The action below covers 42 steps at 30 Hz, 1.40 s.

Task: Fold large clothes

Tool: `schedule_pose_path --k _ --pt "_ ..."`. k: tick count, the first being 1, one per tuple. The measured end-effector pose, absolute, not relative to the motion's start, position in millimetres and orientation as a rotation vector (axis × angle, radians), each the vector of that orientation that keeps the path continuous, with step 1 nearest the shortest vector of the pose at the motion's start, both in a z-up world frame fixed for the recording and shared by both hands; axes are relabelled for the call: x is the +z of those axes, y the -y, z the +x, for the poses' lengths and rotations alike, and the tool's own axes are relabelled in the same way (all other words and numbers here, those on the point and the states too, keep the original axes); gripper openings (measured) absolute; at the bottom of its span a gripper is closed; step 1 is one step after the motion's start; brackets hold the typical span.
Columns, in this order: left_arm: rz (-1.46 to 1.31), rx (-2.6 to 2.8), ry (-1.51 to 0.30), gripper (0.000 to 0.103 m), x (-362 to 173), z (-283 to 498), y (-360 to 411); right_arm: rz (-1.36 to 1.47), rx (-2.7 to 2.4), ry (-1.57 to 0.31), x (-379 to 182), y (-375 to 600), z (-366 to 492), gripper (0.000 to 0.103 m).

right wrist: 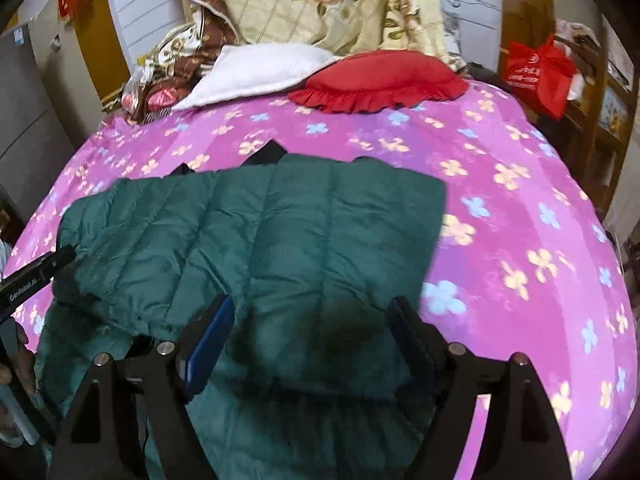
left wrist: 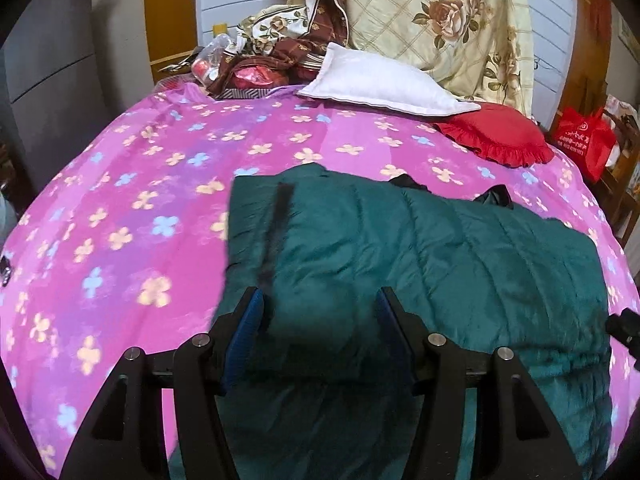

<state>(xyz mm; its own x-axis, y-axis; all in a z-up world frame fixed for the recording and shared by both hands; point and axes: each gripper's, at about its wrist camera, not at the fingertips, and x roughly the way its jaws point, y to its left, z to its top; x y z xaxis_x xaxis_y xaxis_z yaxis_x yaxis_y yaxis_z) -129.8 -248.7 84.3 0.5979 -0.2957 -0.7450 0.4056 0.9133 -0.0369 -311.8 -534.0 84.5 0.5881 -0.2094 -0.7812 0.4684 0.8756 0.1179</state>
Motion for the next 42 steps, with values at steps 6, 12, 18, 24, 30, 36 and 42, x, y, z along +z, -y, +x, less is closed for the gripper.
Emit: schedule_pose_path --k 6,12,18,24,30,36,42 --pt "0.164 -0.374 -0.862 0.037 90.6 -153.7 218.0 0.341 -0.427 -0.89 88.0 533.5 -345.9 0.087" --pt "0.18 -0.372 -0.889 0.037 91.7 -181.6 196.7 0.381 -0.431 -0.909 85.0 522.4 -372.3 0.087" --pt "0.196 -0.374 -0.904 0.037 90.9 -207.4 175.4 0.361 -0.417 -0.933 85.2 501.4 -398.8 0.087" --pt "0.194 -0.375 -0.929 0.037 85.4 -231.2 152.4 0.368 -0.401 -0.94 86.4 485.0 -432.3 0.087" --pt "0.197 -0.366 -0.93 0.037 82.1 -247.9 135.9 0.363 -0.401 -0.956 79.4 470.4 -457.6 0.087" --pt "0.207 -0.357 -0.944 0.037 75.9 -261.4 119.6 0.37 -0.404 -0.987 69.7 459.4 -471.1 0.087" --pt "0.226 -0.364 -0.959 0.037 71.8 -275.7 108.3 0.375 -0.388 -1.015 66.4 447.8 -481.3 0.087"
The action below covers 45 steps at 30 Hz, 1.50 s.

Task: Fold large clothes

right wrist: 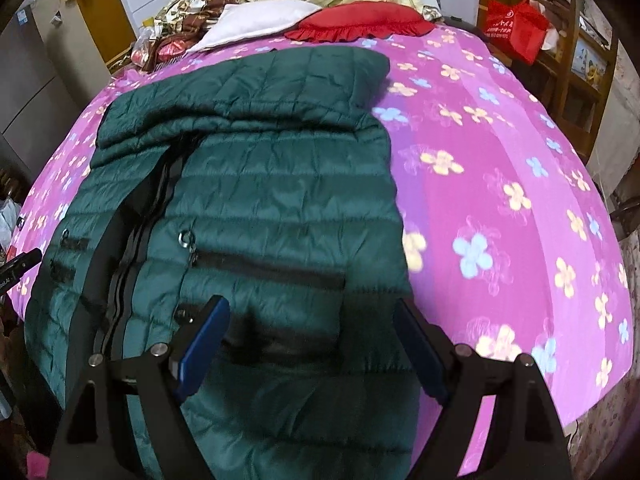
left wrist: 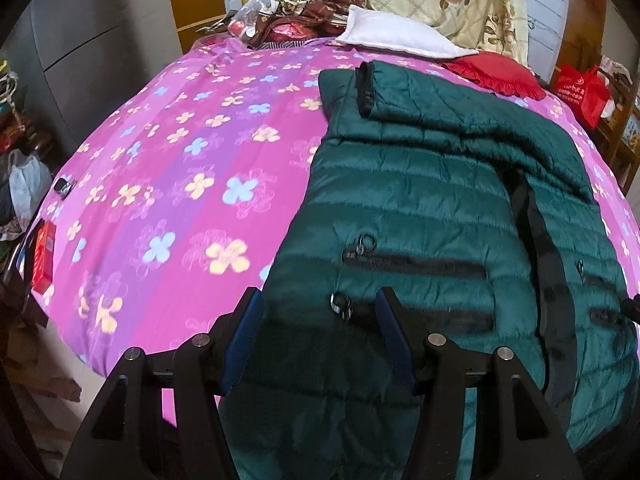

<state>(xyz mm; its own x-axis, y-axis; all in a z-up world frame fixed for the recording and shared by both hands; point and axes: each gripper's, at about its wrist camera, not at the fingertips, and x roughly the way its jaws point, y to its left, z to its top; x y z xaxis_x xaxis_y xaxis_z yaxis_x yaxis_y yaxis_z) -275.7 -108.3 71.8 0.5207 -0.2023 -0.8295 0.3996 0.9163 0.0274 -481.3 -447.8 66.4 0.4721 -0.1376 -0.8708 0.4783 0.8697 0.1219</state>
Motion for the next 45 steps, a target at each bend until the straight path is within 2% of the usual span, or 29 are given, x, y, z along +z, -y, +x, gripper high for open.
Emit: schedule_pose_path --k 25,42,45 --pt "0.238 -0.351 -1.026 0.037 56.9 -308.8 64.1 0.368 -0.351 -1.065 60.4 419.8 -528.7 0.087" --pt "0.017 -0.409 -1.163 0.037 38.7 -296.1 16.3 0.425 -0.35 -1.11 48.9 433.8 -556.4 0.089" --pt "0.015 -0.43 -1.188 0.041 32.0 -296.9 18.1 0.477 -0.326 -1.113 42.9 441.4 -561.8 0.089"
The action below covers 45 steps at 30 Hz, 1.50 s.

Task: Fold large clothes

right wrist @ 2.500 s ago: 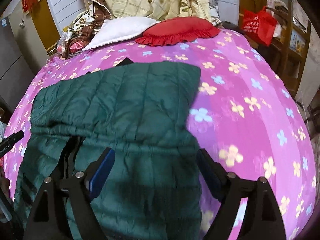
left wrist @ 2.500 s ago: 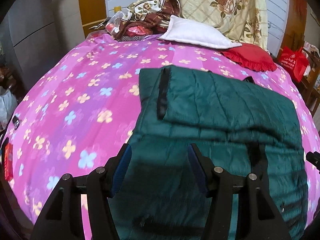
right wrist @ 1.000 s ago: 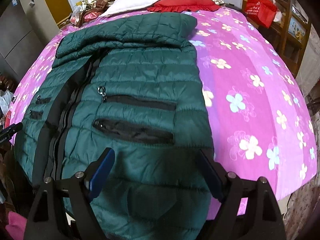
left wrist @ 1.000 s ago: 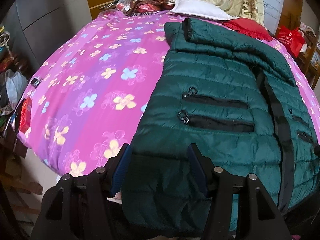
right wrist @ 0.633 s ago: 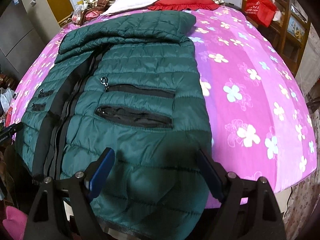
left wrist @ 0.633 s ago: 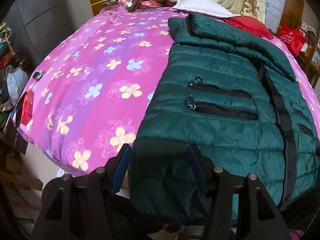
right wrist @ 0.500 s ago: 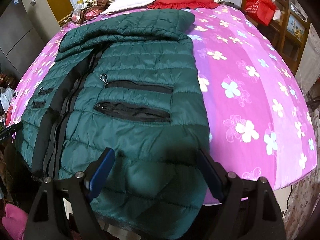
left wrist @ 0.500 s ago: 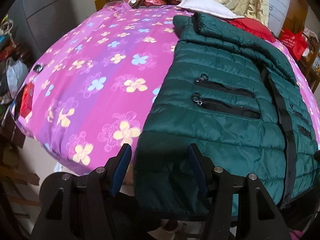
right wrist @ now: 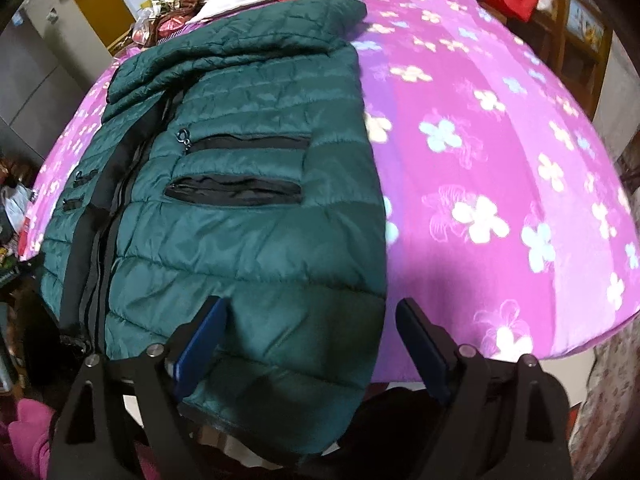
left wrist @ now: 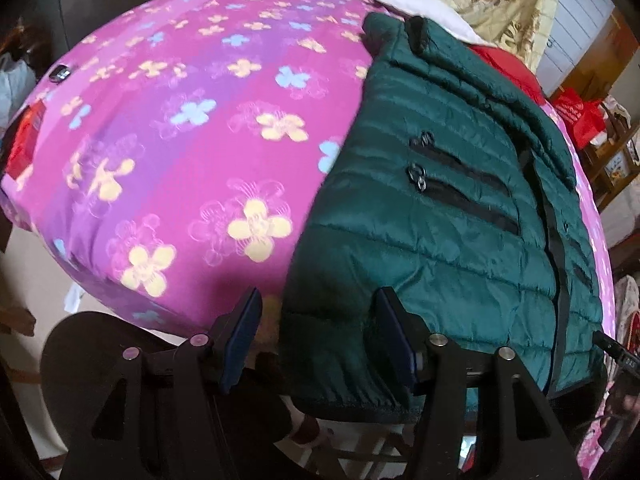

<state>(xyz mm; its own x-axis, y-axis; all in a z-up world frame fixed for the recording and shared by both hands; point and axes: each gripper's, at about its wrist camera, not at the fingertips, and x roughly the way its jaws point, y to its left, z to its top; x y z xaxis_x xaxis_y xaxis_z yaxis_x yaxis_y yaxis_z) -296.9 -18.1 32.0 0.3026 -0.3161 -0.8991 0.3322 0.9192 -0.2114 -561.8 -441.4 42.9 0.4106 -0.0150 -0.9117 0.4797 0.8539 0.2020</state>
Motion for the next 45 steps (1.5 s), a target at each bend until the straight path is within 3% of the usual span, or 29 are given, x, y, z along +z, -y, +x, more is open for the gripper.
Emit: schedule_pose_path --k 9,15,17,20,22,25,30,45 --pt "0.024 -0.432 -1.202 0.051 25.4 -298.3 23.0 0.518 -0.224 -1.15 31.7 437.9 -565.2 0.092" --pt "0.056 -0.455 -1.214 0.052 24.7 -300.4 31.8 0.527 -0.116 -1.122 31.8 426.7 -560.8 0.093" --pt "0.079 -0.469 -1.209 0.045 25.7 -302.0 34.8 0.517 -0.106 -1.108 32.0 425.3 -558.4 0.092" --pt "0.087 -0.48 -1.204 0.026 28.6 -303.9 38.8 0.465 -0.12 -1.104 33.6 423.7 -557.2 0.074" --pt "0.115 -0.463 -1.174 0.005 34.1 -307.2 42.7 0.439 -0.134 -1.109 36.0 423.8 -556.5 0.047" --pt "0.145 -0.438 -1.139 0.0 41.3 -309.8 46.3 0.422 -0.118 -1.086 43.4 424.9 -556.1 0.031" --pt "0.128 -0.45 -1.103 0.0 59.3 -309.6 43.7 0.405 -0.085 -1.034 64.3 431.2 -554.6 0.024" --pt "0.062 -0.451 -0.976 0.0 110.8 -285.5 55.4 0.398 -0.106 -0.889 118.4 452.8 -536.1 0.023"
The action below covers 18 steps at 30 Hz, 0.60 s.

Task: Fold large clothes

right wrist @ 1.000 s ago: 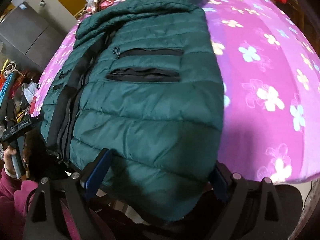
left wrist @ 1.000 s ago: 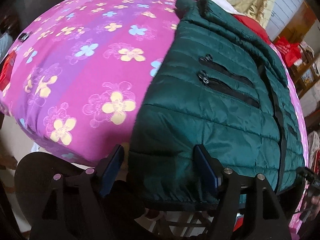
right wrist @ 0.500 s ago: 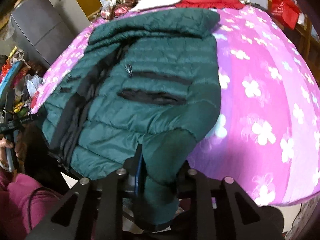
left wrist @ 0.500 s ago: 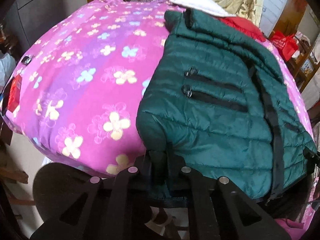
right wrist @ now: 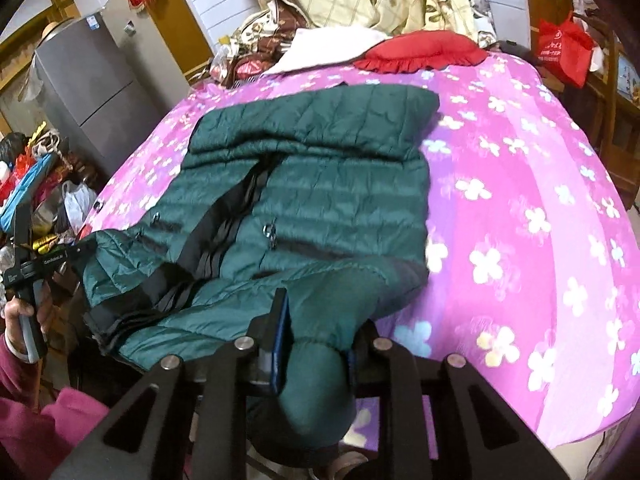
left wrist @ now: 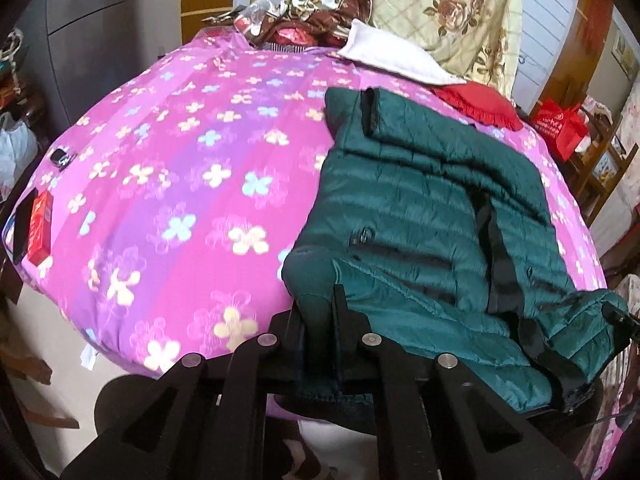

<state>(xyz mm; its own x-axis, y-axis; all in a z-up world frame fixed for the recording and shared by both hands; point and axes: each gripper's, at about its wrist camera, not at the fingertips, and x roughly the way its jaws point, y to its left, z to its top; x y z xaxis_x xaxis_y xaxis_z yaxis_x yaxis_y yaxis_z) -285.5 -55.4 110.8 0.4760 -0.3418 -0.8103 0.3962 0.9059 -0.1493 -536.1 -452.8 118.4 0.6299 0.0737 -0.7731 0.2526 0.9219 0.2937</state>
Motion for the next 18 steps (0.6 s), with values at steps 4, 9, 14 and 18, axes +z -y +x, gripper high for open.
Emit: schedule_pose_path --k 4,9,14,18 --pt "0.059 -0.444 -0.949 0.0 117.7 -275.8 63.6 0.403 -0.128 -0.873 122.7 460.1 -528.4 0.023" --pt "0.062 -0.435 -0.931 0.0 122.4 -263.7 74.5 0.398 -0.156 -0.858 125.3 468.0 -514.2 0.023" --pt "0.056 -0.431 -0.909 0.0 131.9 -247.2 87.0 0.389 -0.185 -0.853 128.1 477.4 -496.7 0.023" --pt "0.06 -0.423 -0.894 0.0 136.2 -234.8 97.4 0.381 -0.206 -0.844 131.0 485.9 -480.8 0.023"
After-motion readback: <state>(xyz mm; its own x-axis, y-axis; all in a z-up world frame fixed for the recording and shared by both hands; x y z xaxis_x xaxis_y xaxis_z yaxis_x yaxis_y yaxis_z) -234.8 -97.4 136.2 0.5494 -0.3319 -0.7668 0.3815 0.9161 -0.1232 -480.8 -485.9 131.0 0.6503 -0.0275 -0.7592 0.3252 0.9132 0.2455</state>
